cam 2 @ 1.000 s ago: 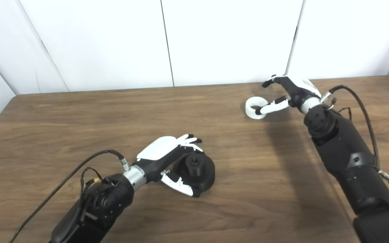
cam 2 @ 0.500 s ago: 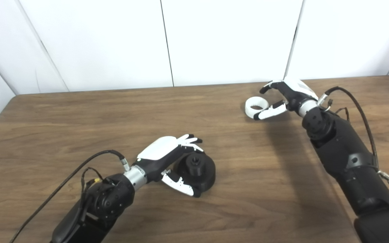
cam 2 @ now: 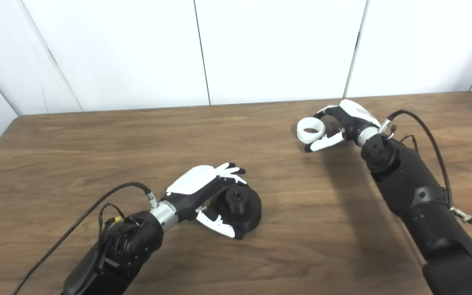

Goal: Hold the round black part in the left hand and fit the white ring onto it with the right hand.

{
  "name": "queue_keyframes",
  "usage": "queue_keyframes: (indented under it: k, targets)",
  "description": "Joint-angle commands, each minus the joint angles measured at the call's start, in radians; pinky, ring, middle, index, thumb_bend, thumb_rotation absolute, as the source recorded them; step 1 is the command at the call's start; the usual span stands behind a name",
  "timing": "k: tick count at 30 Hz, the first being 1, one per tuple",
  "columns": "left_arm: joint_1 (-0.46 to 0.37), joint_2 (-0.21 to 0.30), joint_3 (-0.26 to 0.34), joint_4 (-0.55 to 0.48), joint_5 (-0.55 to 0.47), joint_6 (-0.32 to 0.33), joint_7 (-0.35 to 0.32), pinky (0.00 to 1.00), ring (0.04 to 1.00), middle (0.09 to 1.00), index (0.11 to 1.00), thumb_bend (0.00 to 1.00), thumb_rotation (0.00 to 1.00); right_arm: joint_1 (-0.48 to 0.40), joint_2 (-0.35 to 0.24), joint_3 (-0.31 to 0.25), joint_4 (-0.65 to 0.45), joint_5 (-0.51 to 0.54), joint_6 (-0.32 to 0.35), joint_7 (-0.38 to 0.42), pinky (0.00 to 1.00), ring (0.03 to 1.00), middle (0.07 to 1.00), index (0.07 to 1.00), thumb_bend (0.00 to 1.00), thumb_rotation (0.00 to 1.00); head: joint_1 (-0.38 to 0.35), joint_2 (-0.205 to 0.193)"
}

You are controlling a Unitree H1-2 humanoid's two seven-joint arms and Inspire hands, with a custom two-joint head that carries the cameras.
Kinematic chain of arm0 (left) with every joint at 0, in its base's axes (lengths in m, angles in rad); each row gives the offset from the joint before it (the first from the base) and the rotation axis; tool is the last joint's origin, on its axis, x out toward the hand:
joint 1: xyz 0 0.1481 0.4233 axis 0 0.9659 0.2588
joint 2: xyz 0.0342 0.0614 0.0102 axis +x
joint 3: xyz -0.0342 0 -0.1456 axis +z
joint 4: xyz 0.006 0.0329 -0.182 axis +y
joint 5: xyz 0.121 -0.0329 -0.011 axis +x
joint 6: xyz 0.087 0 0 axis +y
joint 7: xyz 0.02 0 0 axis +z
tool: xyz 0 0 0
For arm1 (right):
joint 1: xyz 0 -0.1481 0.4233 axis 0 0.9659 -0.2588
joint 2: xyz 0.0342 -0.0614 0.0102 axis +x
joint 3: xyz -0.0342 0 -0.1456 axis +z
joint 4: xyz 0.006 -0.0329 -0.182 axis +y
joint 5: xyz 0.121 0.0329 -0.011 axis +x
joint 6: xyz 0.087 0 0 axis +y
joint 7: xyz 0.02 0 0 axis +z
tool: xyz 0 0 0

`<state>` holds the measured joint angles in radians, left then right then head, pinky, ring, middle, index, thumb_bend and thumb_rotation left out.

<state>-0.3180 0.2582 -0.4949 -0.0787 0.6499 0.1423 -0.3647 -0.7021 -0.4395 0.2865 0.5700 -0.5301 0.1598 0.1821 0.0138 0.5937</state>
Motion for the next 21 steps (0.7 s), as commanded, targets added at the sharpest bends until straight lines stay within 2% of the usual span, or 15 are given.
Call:
queue_keyframes:
  k: [1, 10, 21]
  targets:
    - [0.007, 0.003, -0.013, 0.026, 0.006, -0.002, -0.024, 0.89, 1.0, 0.946, 0.697, 0.91, 0.35, -0.078, -0.012, -0.007, -0.004, -0.002, -0.035, -0.02, 0.95, 0.996, 0.934, 0.767, 0.87, 0.34, 0.0, 0.001]
    - [0.004, -0.009, -0.018, 0.026, 0.009, 0.002, -0.025, 0.89, 1.0, 0.946, 0.701, 0.91, 0.36, -0.097, -0.005, -0.009, 0.047, 0.001, -0.057, -0.042, 0.97, 0.999, 0.931, 0.766, 0.87, 0.34, 0.001, 0.003]
    - [0.001, -0.008, -0.016, 0.024, 0.008, 0.009, -0.034, 0.88, 1.0, 0.949, 0.7, 0.91, 0.34, -0.093, 0.011, -0.028, 0.073, 0.005, -0.12, -0.143, 0.9, 0.955, 0.882, 0.677, 0.81, 0.23, 0.005, 0.004]
